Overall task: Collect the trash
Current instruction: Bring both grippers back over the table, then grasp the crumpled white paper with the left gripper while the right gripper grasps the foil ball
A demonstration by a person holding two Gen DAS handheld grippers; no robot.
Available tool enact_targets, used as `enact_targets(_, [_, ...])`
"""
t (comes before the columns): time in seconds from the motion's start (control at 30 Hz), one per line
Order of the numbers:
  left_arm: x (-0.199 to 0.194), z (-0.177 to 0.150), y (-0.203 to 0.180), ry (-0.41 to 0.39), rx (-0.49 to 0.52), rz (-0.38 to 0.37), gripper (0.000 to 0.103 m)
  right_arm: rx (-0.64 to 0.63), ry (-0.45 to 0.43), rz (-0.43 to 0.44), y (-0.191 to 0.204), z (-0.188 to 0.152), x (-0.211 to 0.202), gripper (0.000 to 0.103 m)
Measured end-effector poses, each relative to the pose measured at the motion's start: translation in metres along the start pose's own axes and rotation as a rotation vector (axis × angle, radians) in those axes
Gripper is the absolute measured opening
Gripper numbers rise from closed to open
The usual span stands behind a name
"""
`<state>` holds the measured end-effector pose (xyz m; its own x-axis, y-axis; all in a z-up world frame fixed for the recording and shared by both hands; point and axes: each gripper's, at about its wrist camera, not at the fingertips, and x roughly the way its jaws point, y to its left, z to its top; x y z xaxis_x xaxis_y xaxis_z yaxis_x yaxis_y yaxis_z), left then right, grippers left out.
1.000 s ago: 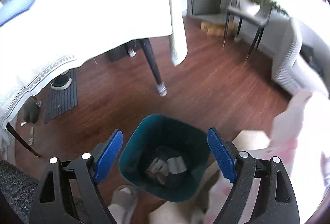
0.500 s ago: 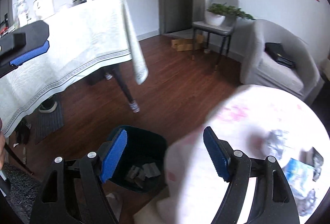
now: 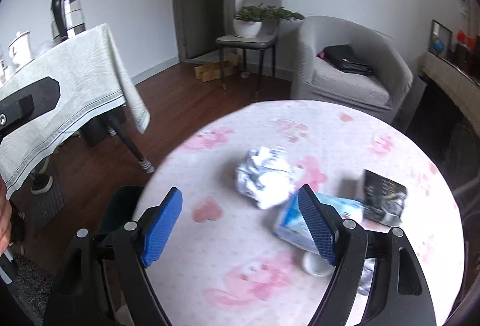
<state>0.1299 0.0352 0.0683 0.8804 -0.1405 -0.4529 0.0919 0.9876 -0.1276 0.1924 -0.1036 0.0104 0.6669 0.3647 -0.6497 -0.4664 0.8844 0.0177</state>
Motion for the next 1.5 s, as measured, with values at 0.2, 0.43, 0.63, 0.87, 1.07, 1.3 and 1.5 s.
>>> enact_targets(0.2, [0.027, -0.004, -0.023, 0.045, 0.01, -0.033, 0.088, 0.045, -0.013, -0.045, -0.039, -0.012, -0.01, 0.084])
enact_targets(0.43, [0.071, -0.014, -0.038, 0.131, -0.026, -0.052, 0.088, 0.1, -0.019, -0.076, -0.074, -0.027, -0.022, 0.086])
enact_targets(0.63, [0.105, -0.02, -0.048, 0.201, -0.071, -0.07, 0.088, 0.145, 0.006, -0.059, -0.096, -0.04, -0.023, 0.086])
enact_targets(0.87, [0.136, -0.031, -0.056, 0.258, -0.095, -0.059, 0.087, 0.225, 0.016, 0.003, -0.116, -0.051, -0.026, 0.086])
enact_targets(1.07, [0.161, -0.039, -0.05, 0.302, -0.179, -0.074, 0.085, 0.247, 0.026, 0.032, -0.121, -0.056, -0.026, 0.086])
enact_targets(1.3, [0.175, -0.037, -0.041, 0.327, -0.249, -0.082, 0.077, 0.252, 0.046, 0.049, -0.126, -0.061, -0.023, 0.086])
enact_targets(1.5, [0.176, -0.037, -0.051, 0.341, -0.215, -0.103, 0.066, 0.284, 0.055, 0.076, -0.128, -0.06, -0.016, 0.086])
